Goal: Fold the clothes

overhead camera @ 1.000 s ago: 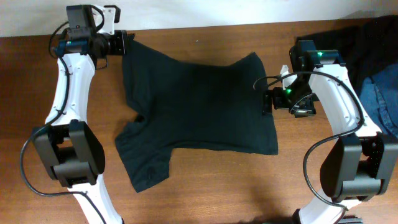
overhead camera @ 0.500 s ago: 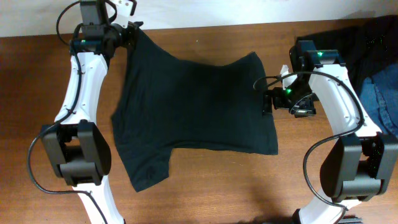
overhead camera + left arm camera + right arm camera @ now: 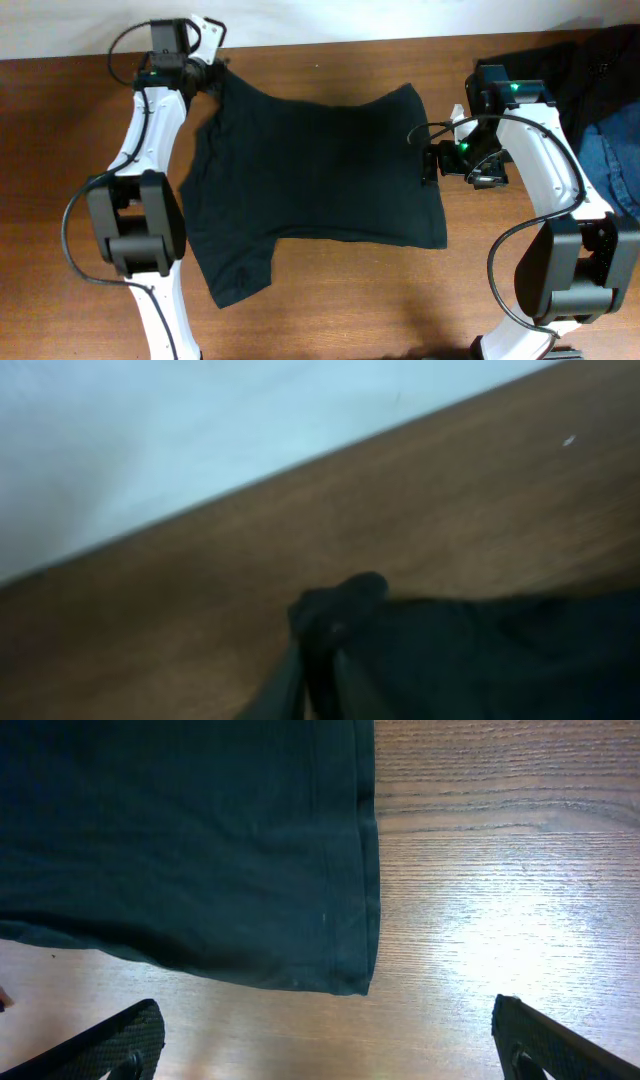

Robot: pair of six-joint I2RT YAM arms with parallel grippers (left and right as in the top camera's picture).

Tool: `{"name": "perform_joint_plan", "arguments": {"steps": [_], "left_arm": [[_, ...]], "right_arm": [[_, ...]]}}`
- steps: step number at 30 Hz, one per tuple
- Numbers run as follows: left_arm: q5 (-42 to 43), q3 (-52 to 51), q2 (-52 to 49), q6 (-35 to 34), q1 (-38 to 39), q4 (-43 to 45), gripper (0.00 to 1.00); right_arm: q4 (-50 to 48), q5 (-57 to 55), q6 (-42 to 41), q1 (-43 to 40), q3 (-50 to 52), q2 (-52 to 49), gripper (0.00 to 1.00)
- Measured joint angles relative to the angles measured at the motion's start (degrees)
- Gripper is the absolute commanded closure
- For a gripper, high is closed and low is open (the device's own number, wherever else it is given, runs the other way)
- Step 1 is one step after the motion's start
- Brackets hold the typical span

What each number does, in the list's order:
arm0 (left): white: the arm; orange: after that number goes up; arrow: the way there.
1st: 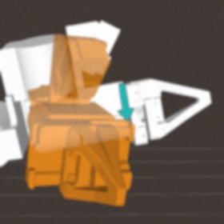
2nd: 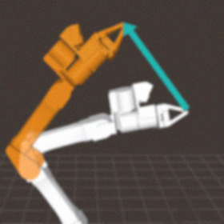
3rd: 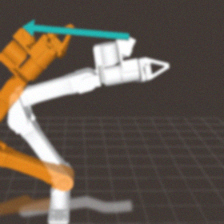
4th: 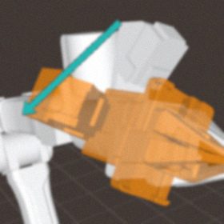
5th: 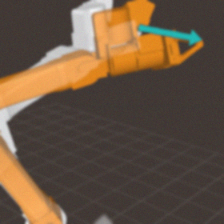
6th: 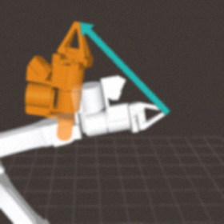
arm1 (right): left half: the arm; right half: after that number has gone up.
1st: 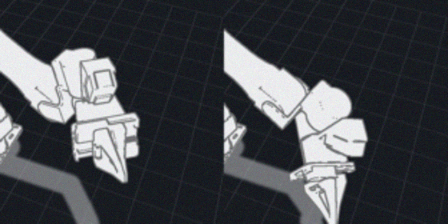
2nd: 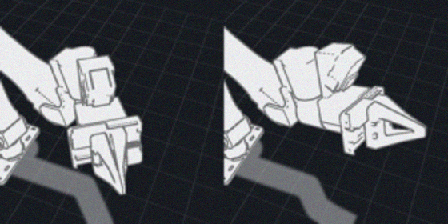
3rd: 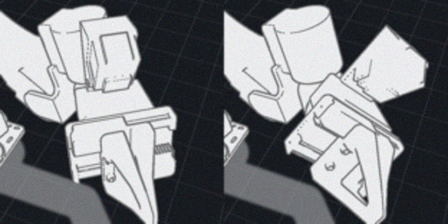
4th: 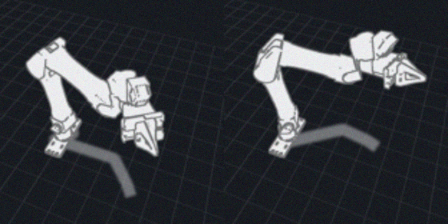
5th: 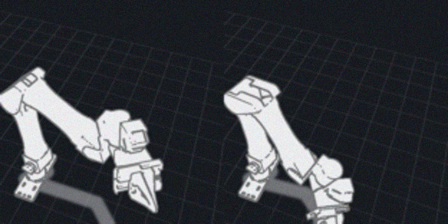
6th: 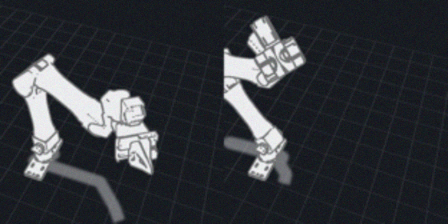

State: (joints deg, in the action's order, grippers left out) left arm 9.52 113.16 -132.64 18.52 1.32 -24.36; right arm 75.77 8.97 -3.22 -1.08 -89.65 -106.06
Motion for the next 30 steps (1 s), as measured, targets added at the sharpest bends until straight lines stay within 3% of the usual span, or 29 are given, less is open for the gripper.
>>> {"name": "perform_joint_plan", "arguments": {"steps": [3,7,10,13,15,16,18,20,30], "left_arm": [[-0.42,0.0,-1.6,0.35,0.0,0.9,0.32],[-1.2,-0.02,-2.27,0.28,-0.13,4.37,0.14],[-1.62,0.48,-2.27,-0.15,-0.5,5.51,0.13],[-1.92,1.42,-2.27,-1.73,-0.87,3.45,0.18],[-2.1,2.14,-2.27,-3.06,-1.05,1.6,0.27],[-2.12,2.32,-2.27,-3.93,-1.14,1.03,0.38],[-2.29,2.56,-2.27,-6.34,-1.2,-0.26,0.81],[-2.36,2.64,-2.27,-8.57,-1.2,-2.05,0.97],[-5.6,2.69,-2.27,-13.7,-1.29,-13.31,1.0]], "right_arm": [[0.0,0.0,0.02,0.0,0.0,0.0,0.01],[0.0,0.0,0.0,0.0,0.0,0.0,0.01],[0.0,0.0,0.0,0.0,0.0,0.0,0.01],[0.0,0.0,0.0,0.0,0.0,0.0,0.01],[0.0,0.0,0.0,0.0,0.0,0.0,0.01],[0.0,0.02,0.02,0.0,0.0,0.0,0.01],[0.0,0.0,0.0,0.0,0.0,0.0,0.01],[0.0,0.0,0.0,0.0,0.0,0.0,0.01],[0.0,0.02,0.02,0.0,0.0,0.0,0.01]]}}
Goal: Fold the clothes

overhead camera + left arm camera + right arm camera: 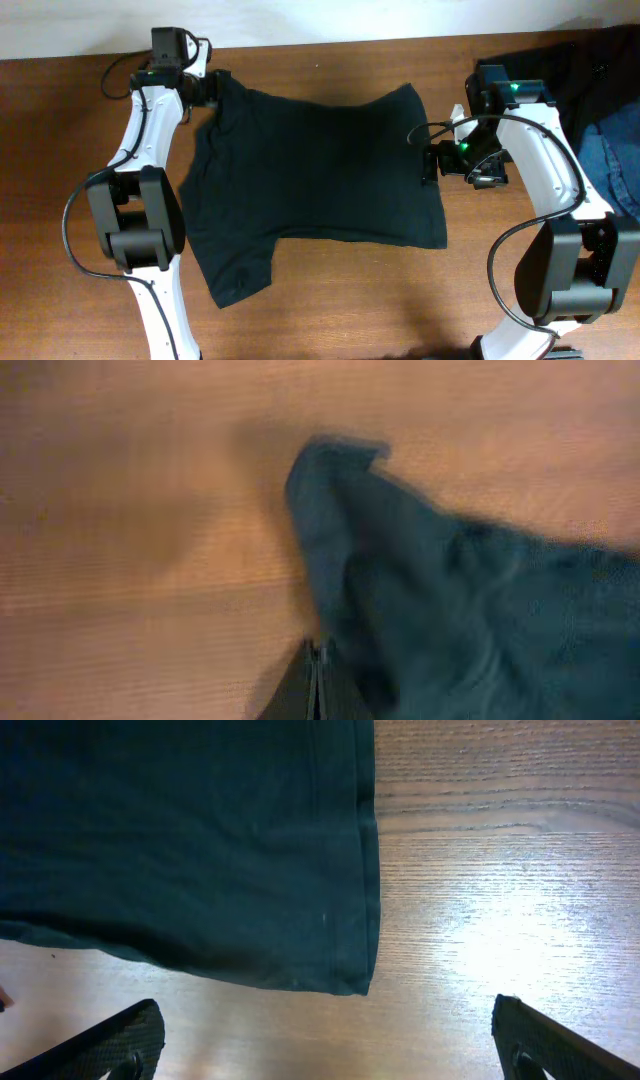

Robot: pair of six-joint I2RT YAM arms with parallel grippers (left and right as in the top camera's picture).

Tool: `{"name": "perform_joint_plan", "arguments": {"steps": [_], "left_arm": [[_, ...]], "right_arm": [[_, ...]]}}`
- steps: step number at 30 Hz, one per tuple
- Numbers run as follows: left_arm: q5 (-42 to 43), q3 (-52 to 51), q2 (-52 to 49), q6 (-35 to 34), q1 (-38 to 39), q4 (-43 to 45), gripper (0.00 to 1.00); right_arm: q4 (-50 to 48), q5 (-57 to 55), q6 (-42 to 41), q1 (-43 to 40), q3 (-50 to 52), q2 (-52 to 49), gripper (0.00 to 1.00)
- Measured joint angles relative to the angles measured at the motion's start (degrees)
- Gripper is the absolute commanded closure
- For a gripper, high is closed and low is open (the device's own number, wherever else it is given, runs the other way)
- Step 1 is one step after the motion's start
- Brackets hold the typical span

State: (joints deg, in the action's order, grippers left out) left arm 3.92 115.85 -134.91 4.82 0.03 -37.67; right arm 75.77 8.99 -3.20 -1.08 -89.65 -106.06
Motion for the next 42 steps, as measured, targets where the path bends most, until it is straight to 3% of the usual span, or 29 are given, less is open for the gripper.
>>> {"name": "perform_joint_plan", "arguments": {"steps": [5,17,42], "left_arm": [[-0.66,0.0,0.0,-1.03,-1.03,-5.7,0.99],[10.32,0.0,0.0,-1.31,-4.57,-11.63,1.0],[11.8,0.33,-5.38,-1.18,-3.48,-9.07,1.0]], "right_arm": [[-0.02,-0.02,-0.02,0.0,0.0,0.0,0.01],[0.0,-0.02,-0.02,0.0,0.0,0.0,0.01],[0.0,0.0,-0.04,0.0,0.0,0.0,0.01]]}}
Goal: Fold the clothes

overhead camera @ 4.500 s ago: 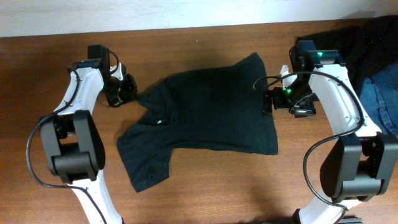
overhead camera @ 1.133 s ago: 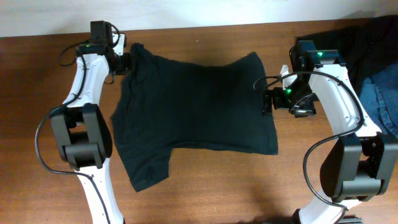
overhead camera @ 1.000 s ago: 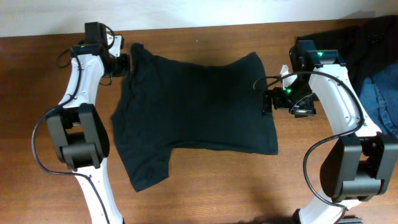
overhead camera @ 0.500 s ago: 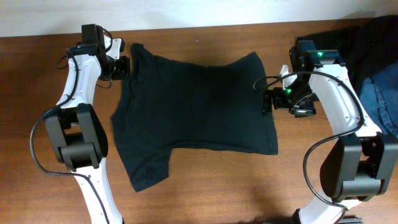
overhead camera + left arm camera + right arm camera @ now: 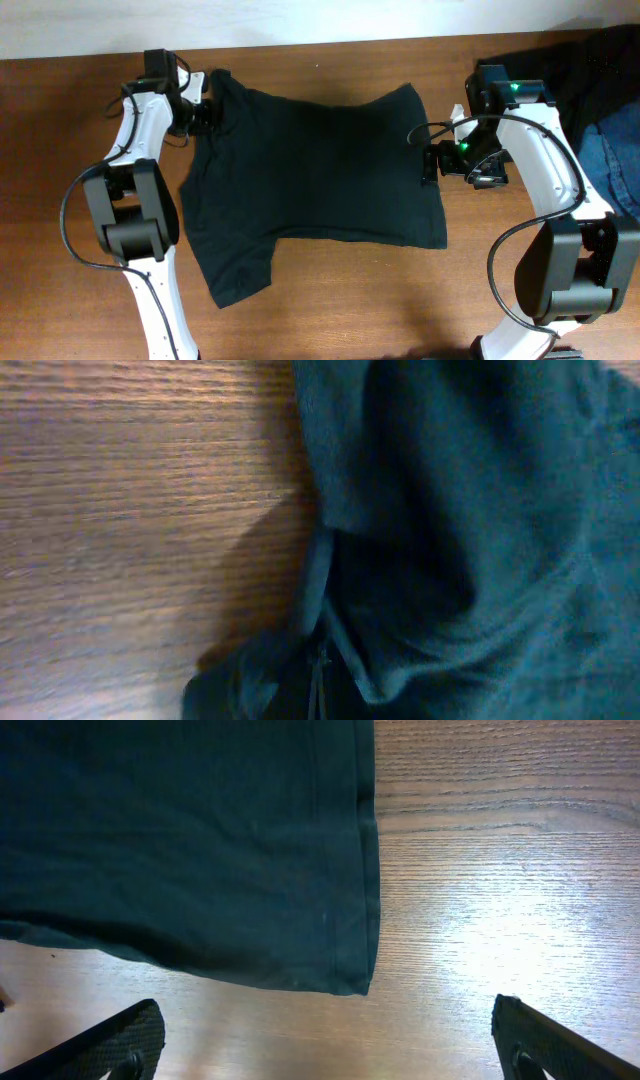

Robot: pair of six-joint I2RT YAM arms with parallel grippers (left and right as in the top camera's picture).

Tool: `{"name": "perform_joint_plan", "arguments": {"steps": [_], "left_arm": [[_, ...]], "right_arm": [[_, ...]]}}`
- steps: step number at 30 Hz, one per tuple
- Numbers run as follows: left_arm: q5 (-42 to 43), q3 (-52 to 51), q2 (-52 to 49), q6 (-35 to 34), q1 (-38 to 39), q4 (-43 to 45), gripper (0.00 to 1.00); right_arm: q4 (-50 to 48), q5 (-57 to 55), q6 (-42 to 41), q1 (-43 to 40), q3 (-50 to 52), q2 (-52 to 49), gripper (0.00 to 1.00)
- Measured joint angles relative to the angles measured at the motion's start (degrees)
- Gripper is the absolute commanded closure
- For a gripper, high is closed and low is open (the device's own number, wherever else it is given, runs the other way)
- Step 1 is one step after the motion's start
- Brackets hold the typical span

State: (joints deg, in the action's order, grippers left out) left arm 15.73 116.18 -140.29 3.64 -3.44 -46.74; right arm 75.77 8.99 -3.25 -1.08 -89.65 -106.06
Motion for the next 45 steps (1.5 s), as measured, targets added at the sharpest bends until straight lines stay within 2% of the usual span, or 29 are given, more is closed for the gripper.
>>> {"name": "perform_joint_plan", "arguments": {"steps": [14,29,37,38,40,41,43,45], "left_arm": [[-6.47,0.24,-0.61,0.02,0.22,1.88,0.99],[-20.35,0.72,-0.63,-0.33,0.39,1.31,1.0],[-25.94,0.72,-0.61,-4.83,0.42,0.85,0.99],[-26.43,0.72,-0.61,-5.07,0.42,0.85,0.96],[-26.97,0.76,-0.59,-5.35,0.42,0.87,0.79],[-27.15,0.85,-0.5,-5.55,0.42,0.85,0.62],[-27.1,1.18,0.04,-6.32,0.44,0.74,0.43],[-26.43,1.31,1.36,-6.38,0.46,0.66,0.37]], "right_arm": [[0.0,-0.02,0.04,0.0,0.0,0.0,0.01],[0.0,0.0,0.02,0.0,0.0,0.0,0.01],[-0.02,-0.02,0.04,0.0,0.0,0.0,0.01],[0.0,-0.02,0.02,0.0,0.0,0.0,0.01],[0.0,-0.02,0.04,0.0,0.0,0.0,0.01],[0.0,0.0,0.04,0.0,0.0,0.0,0.01],[0.0,-0.02,0.02,0.0,0.0,0.0,0.01],[0.0,-0.02,0.04,0.0,0.0,0.0,0.01]]}}
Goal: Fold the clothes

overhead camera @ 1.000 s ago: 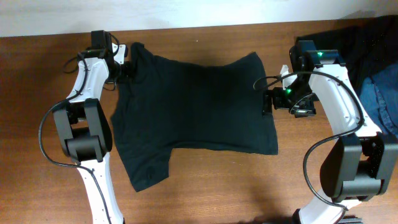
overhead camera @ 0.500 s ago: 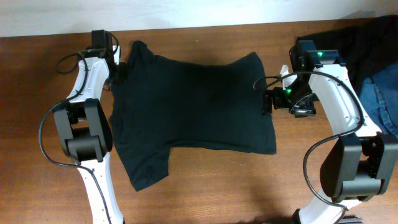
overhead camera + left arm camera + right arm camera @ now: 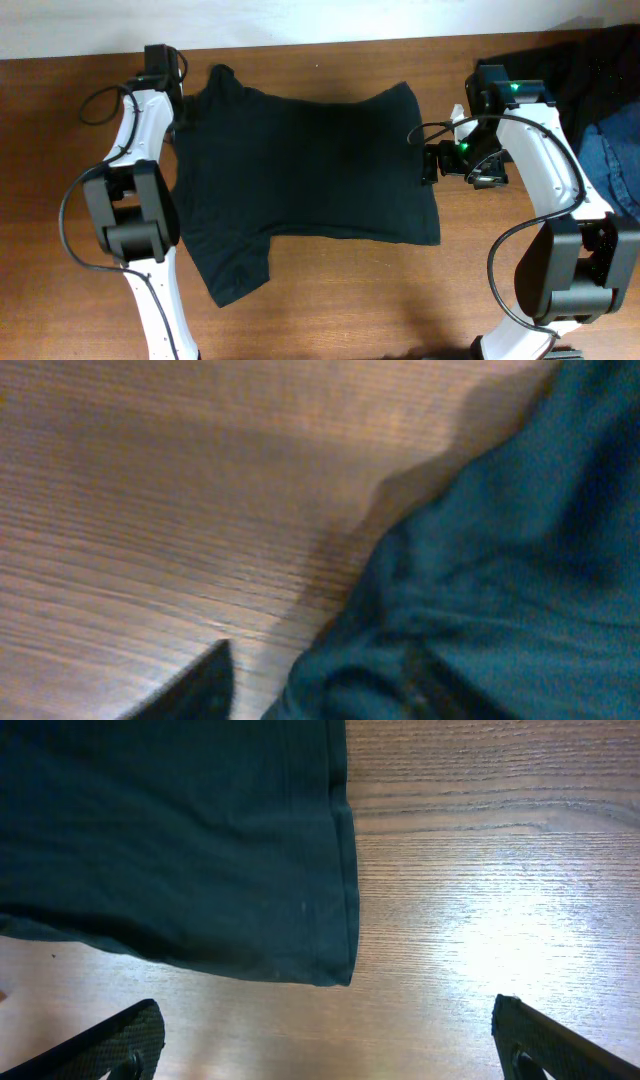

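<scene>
A black T-shirt [image 3: 300, 160] lies spread flat on the wooden table [image 3: 330, 300], one sleeve at the back left and the other at the front left. My left gripper [image 3: 182, 112] rests at the shirt's left edge, near the back sleeve. In the left wrist view its fingers [image 3: 205, 682] stand apart, open, with a rumpled cloth edge [image 3: 470, 590] lying between and over them. My right gripper [image 3: 428, 165] hovers at the right hem, open wide. The shirt's hem corner [image 3: 335, 970] lies just ahead of the right gripper [image 3: 323, 1003], untouched.
A heap of dark clothes [image 3: 590, 60] and blue jeans [image 3: 615, 160] sits at the back right, behind the right arm. The table's back edge meets a white wall [image 3: 320, 15]. Bare wood runs along the front.
My left gripper, then shut on cloth at the shoulder, now has its fingers apart at the shirt's left edge. The shirt has shifted slightly left; its hem corner lies further left in the right wrist view.
At first my left gripper was shut on the back sleeve at the table's back-left corner. It then held the sleeve lower, and later gripped cloth at the shoulder. Now it is open and the sleeve lies flat. The right gripper stayed open by the hem.
</scene>
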Robot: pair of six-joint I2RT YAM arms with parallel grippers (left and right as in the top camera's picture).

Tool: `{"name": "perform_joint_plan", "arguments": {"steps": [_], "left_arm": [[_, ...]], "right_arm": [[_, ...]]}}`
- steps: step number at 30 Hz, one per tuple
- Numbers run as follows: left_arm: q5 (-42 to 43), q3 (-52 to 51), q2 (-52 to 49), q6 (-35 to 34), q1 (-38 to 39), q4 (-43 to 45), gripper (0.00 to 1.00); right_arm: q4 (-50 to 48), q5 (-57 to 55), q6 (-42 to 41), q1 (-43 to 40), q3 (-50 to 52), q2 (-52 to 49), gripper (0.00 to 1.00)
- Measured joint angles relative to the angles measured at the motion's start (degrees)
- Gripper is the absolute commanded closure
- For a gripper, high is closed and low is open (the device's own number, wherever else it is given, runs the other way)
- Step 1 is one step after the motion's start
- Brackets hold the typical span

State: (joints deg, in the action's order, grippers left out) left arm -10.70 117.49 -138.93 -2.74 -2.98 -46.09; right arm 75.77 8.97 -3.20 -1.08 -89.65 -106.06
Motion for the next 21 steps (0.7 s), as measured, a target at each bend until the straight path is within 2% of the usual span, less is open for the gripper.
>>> {"name": "perform_joint_plan", "arguments": {"steps": [2,3,6,7,9,12,21], "left_arm": [[2.54,0.11,2.36,-0.33,0.0,-0.83,0.36],[4.35,0.33,3.58,-0.33,0.02,-1.7,0.32],[12.9,1.18,7.54,-0.15,0.15,-6.03,0.13],[16.28,1.51,8.59,-0.24,0.22,-8.22,0.01],[22.97,1.99,10.16,-0.72,0.48,-13.29,0.01],[28.17,2.05,10.58,-0.76,0.98,-18.97,0.01],[31.78,2.03,10.47,-0.79,1.36,-20.7,0.01]], "right_arm": [[0.0,0.0,0.0,0.0,0.0,0.0,0.01],[0.0,0.0,0.0,0.0,0.0,0.0,0.01],[0.0,0.0,-0.04,0.0,0.0,0.0,0.01],[-0.02,0.0,-0.02,0.0,0.0,0.0,0.01],[0.0,0.0,0.0,0.0,0.0,0.0,0.01],[0.0,0.0,0.0,0.0,0.0,0.0,0.01],[0.0,0.0,0.0,0.0,0.0,0.0,0.01]]}}
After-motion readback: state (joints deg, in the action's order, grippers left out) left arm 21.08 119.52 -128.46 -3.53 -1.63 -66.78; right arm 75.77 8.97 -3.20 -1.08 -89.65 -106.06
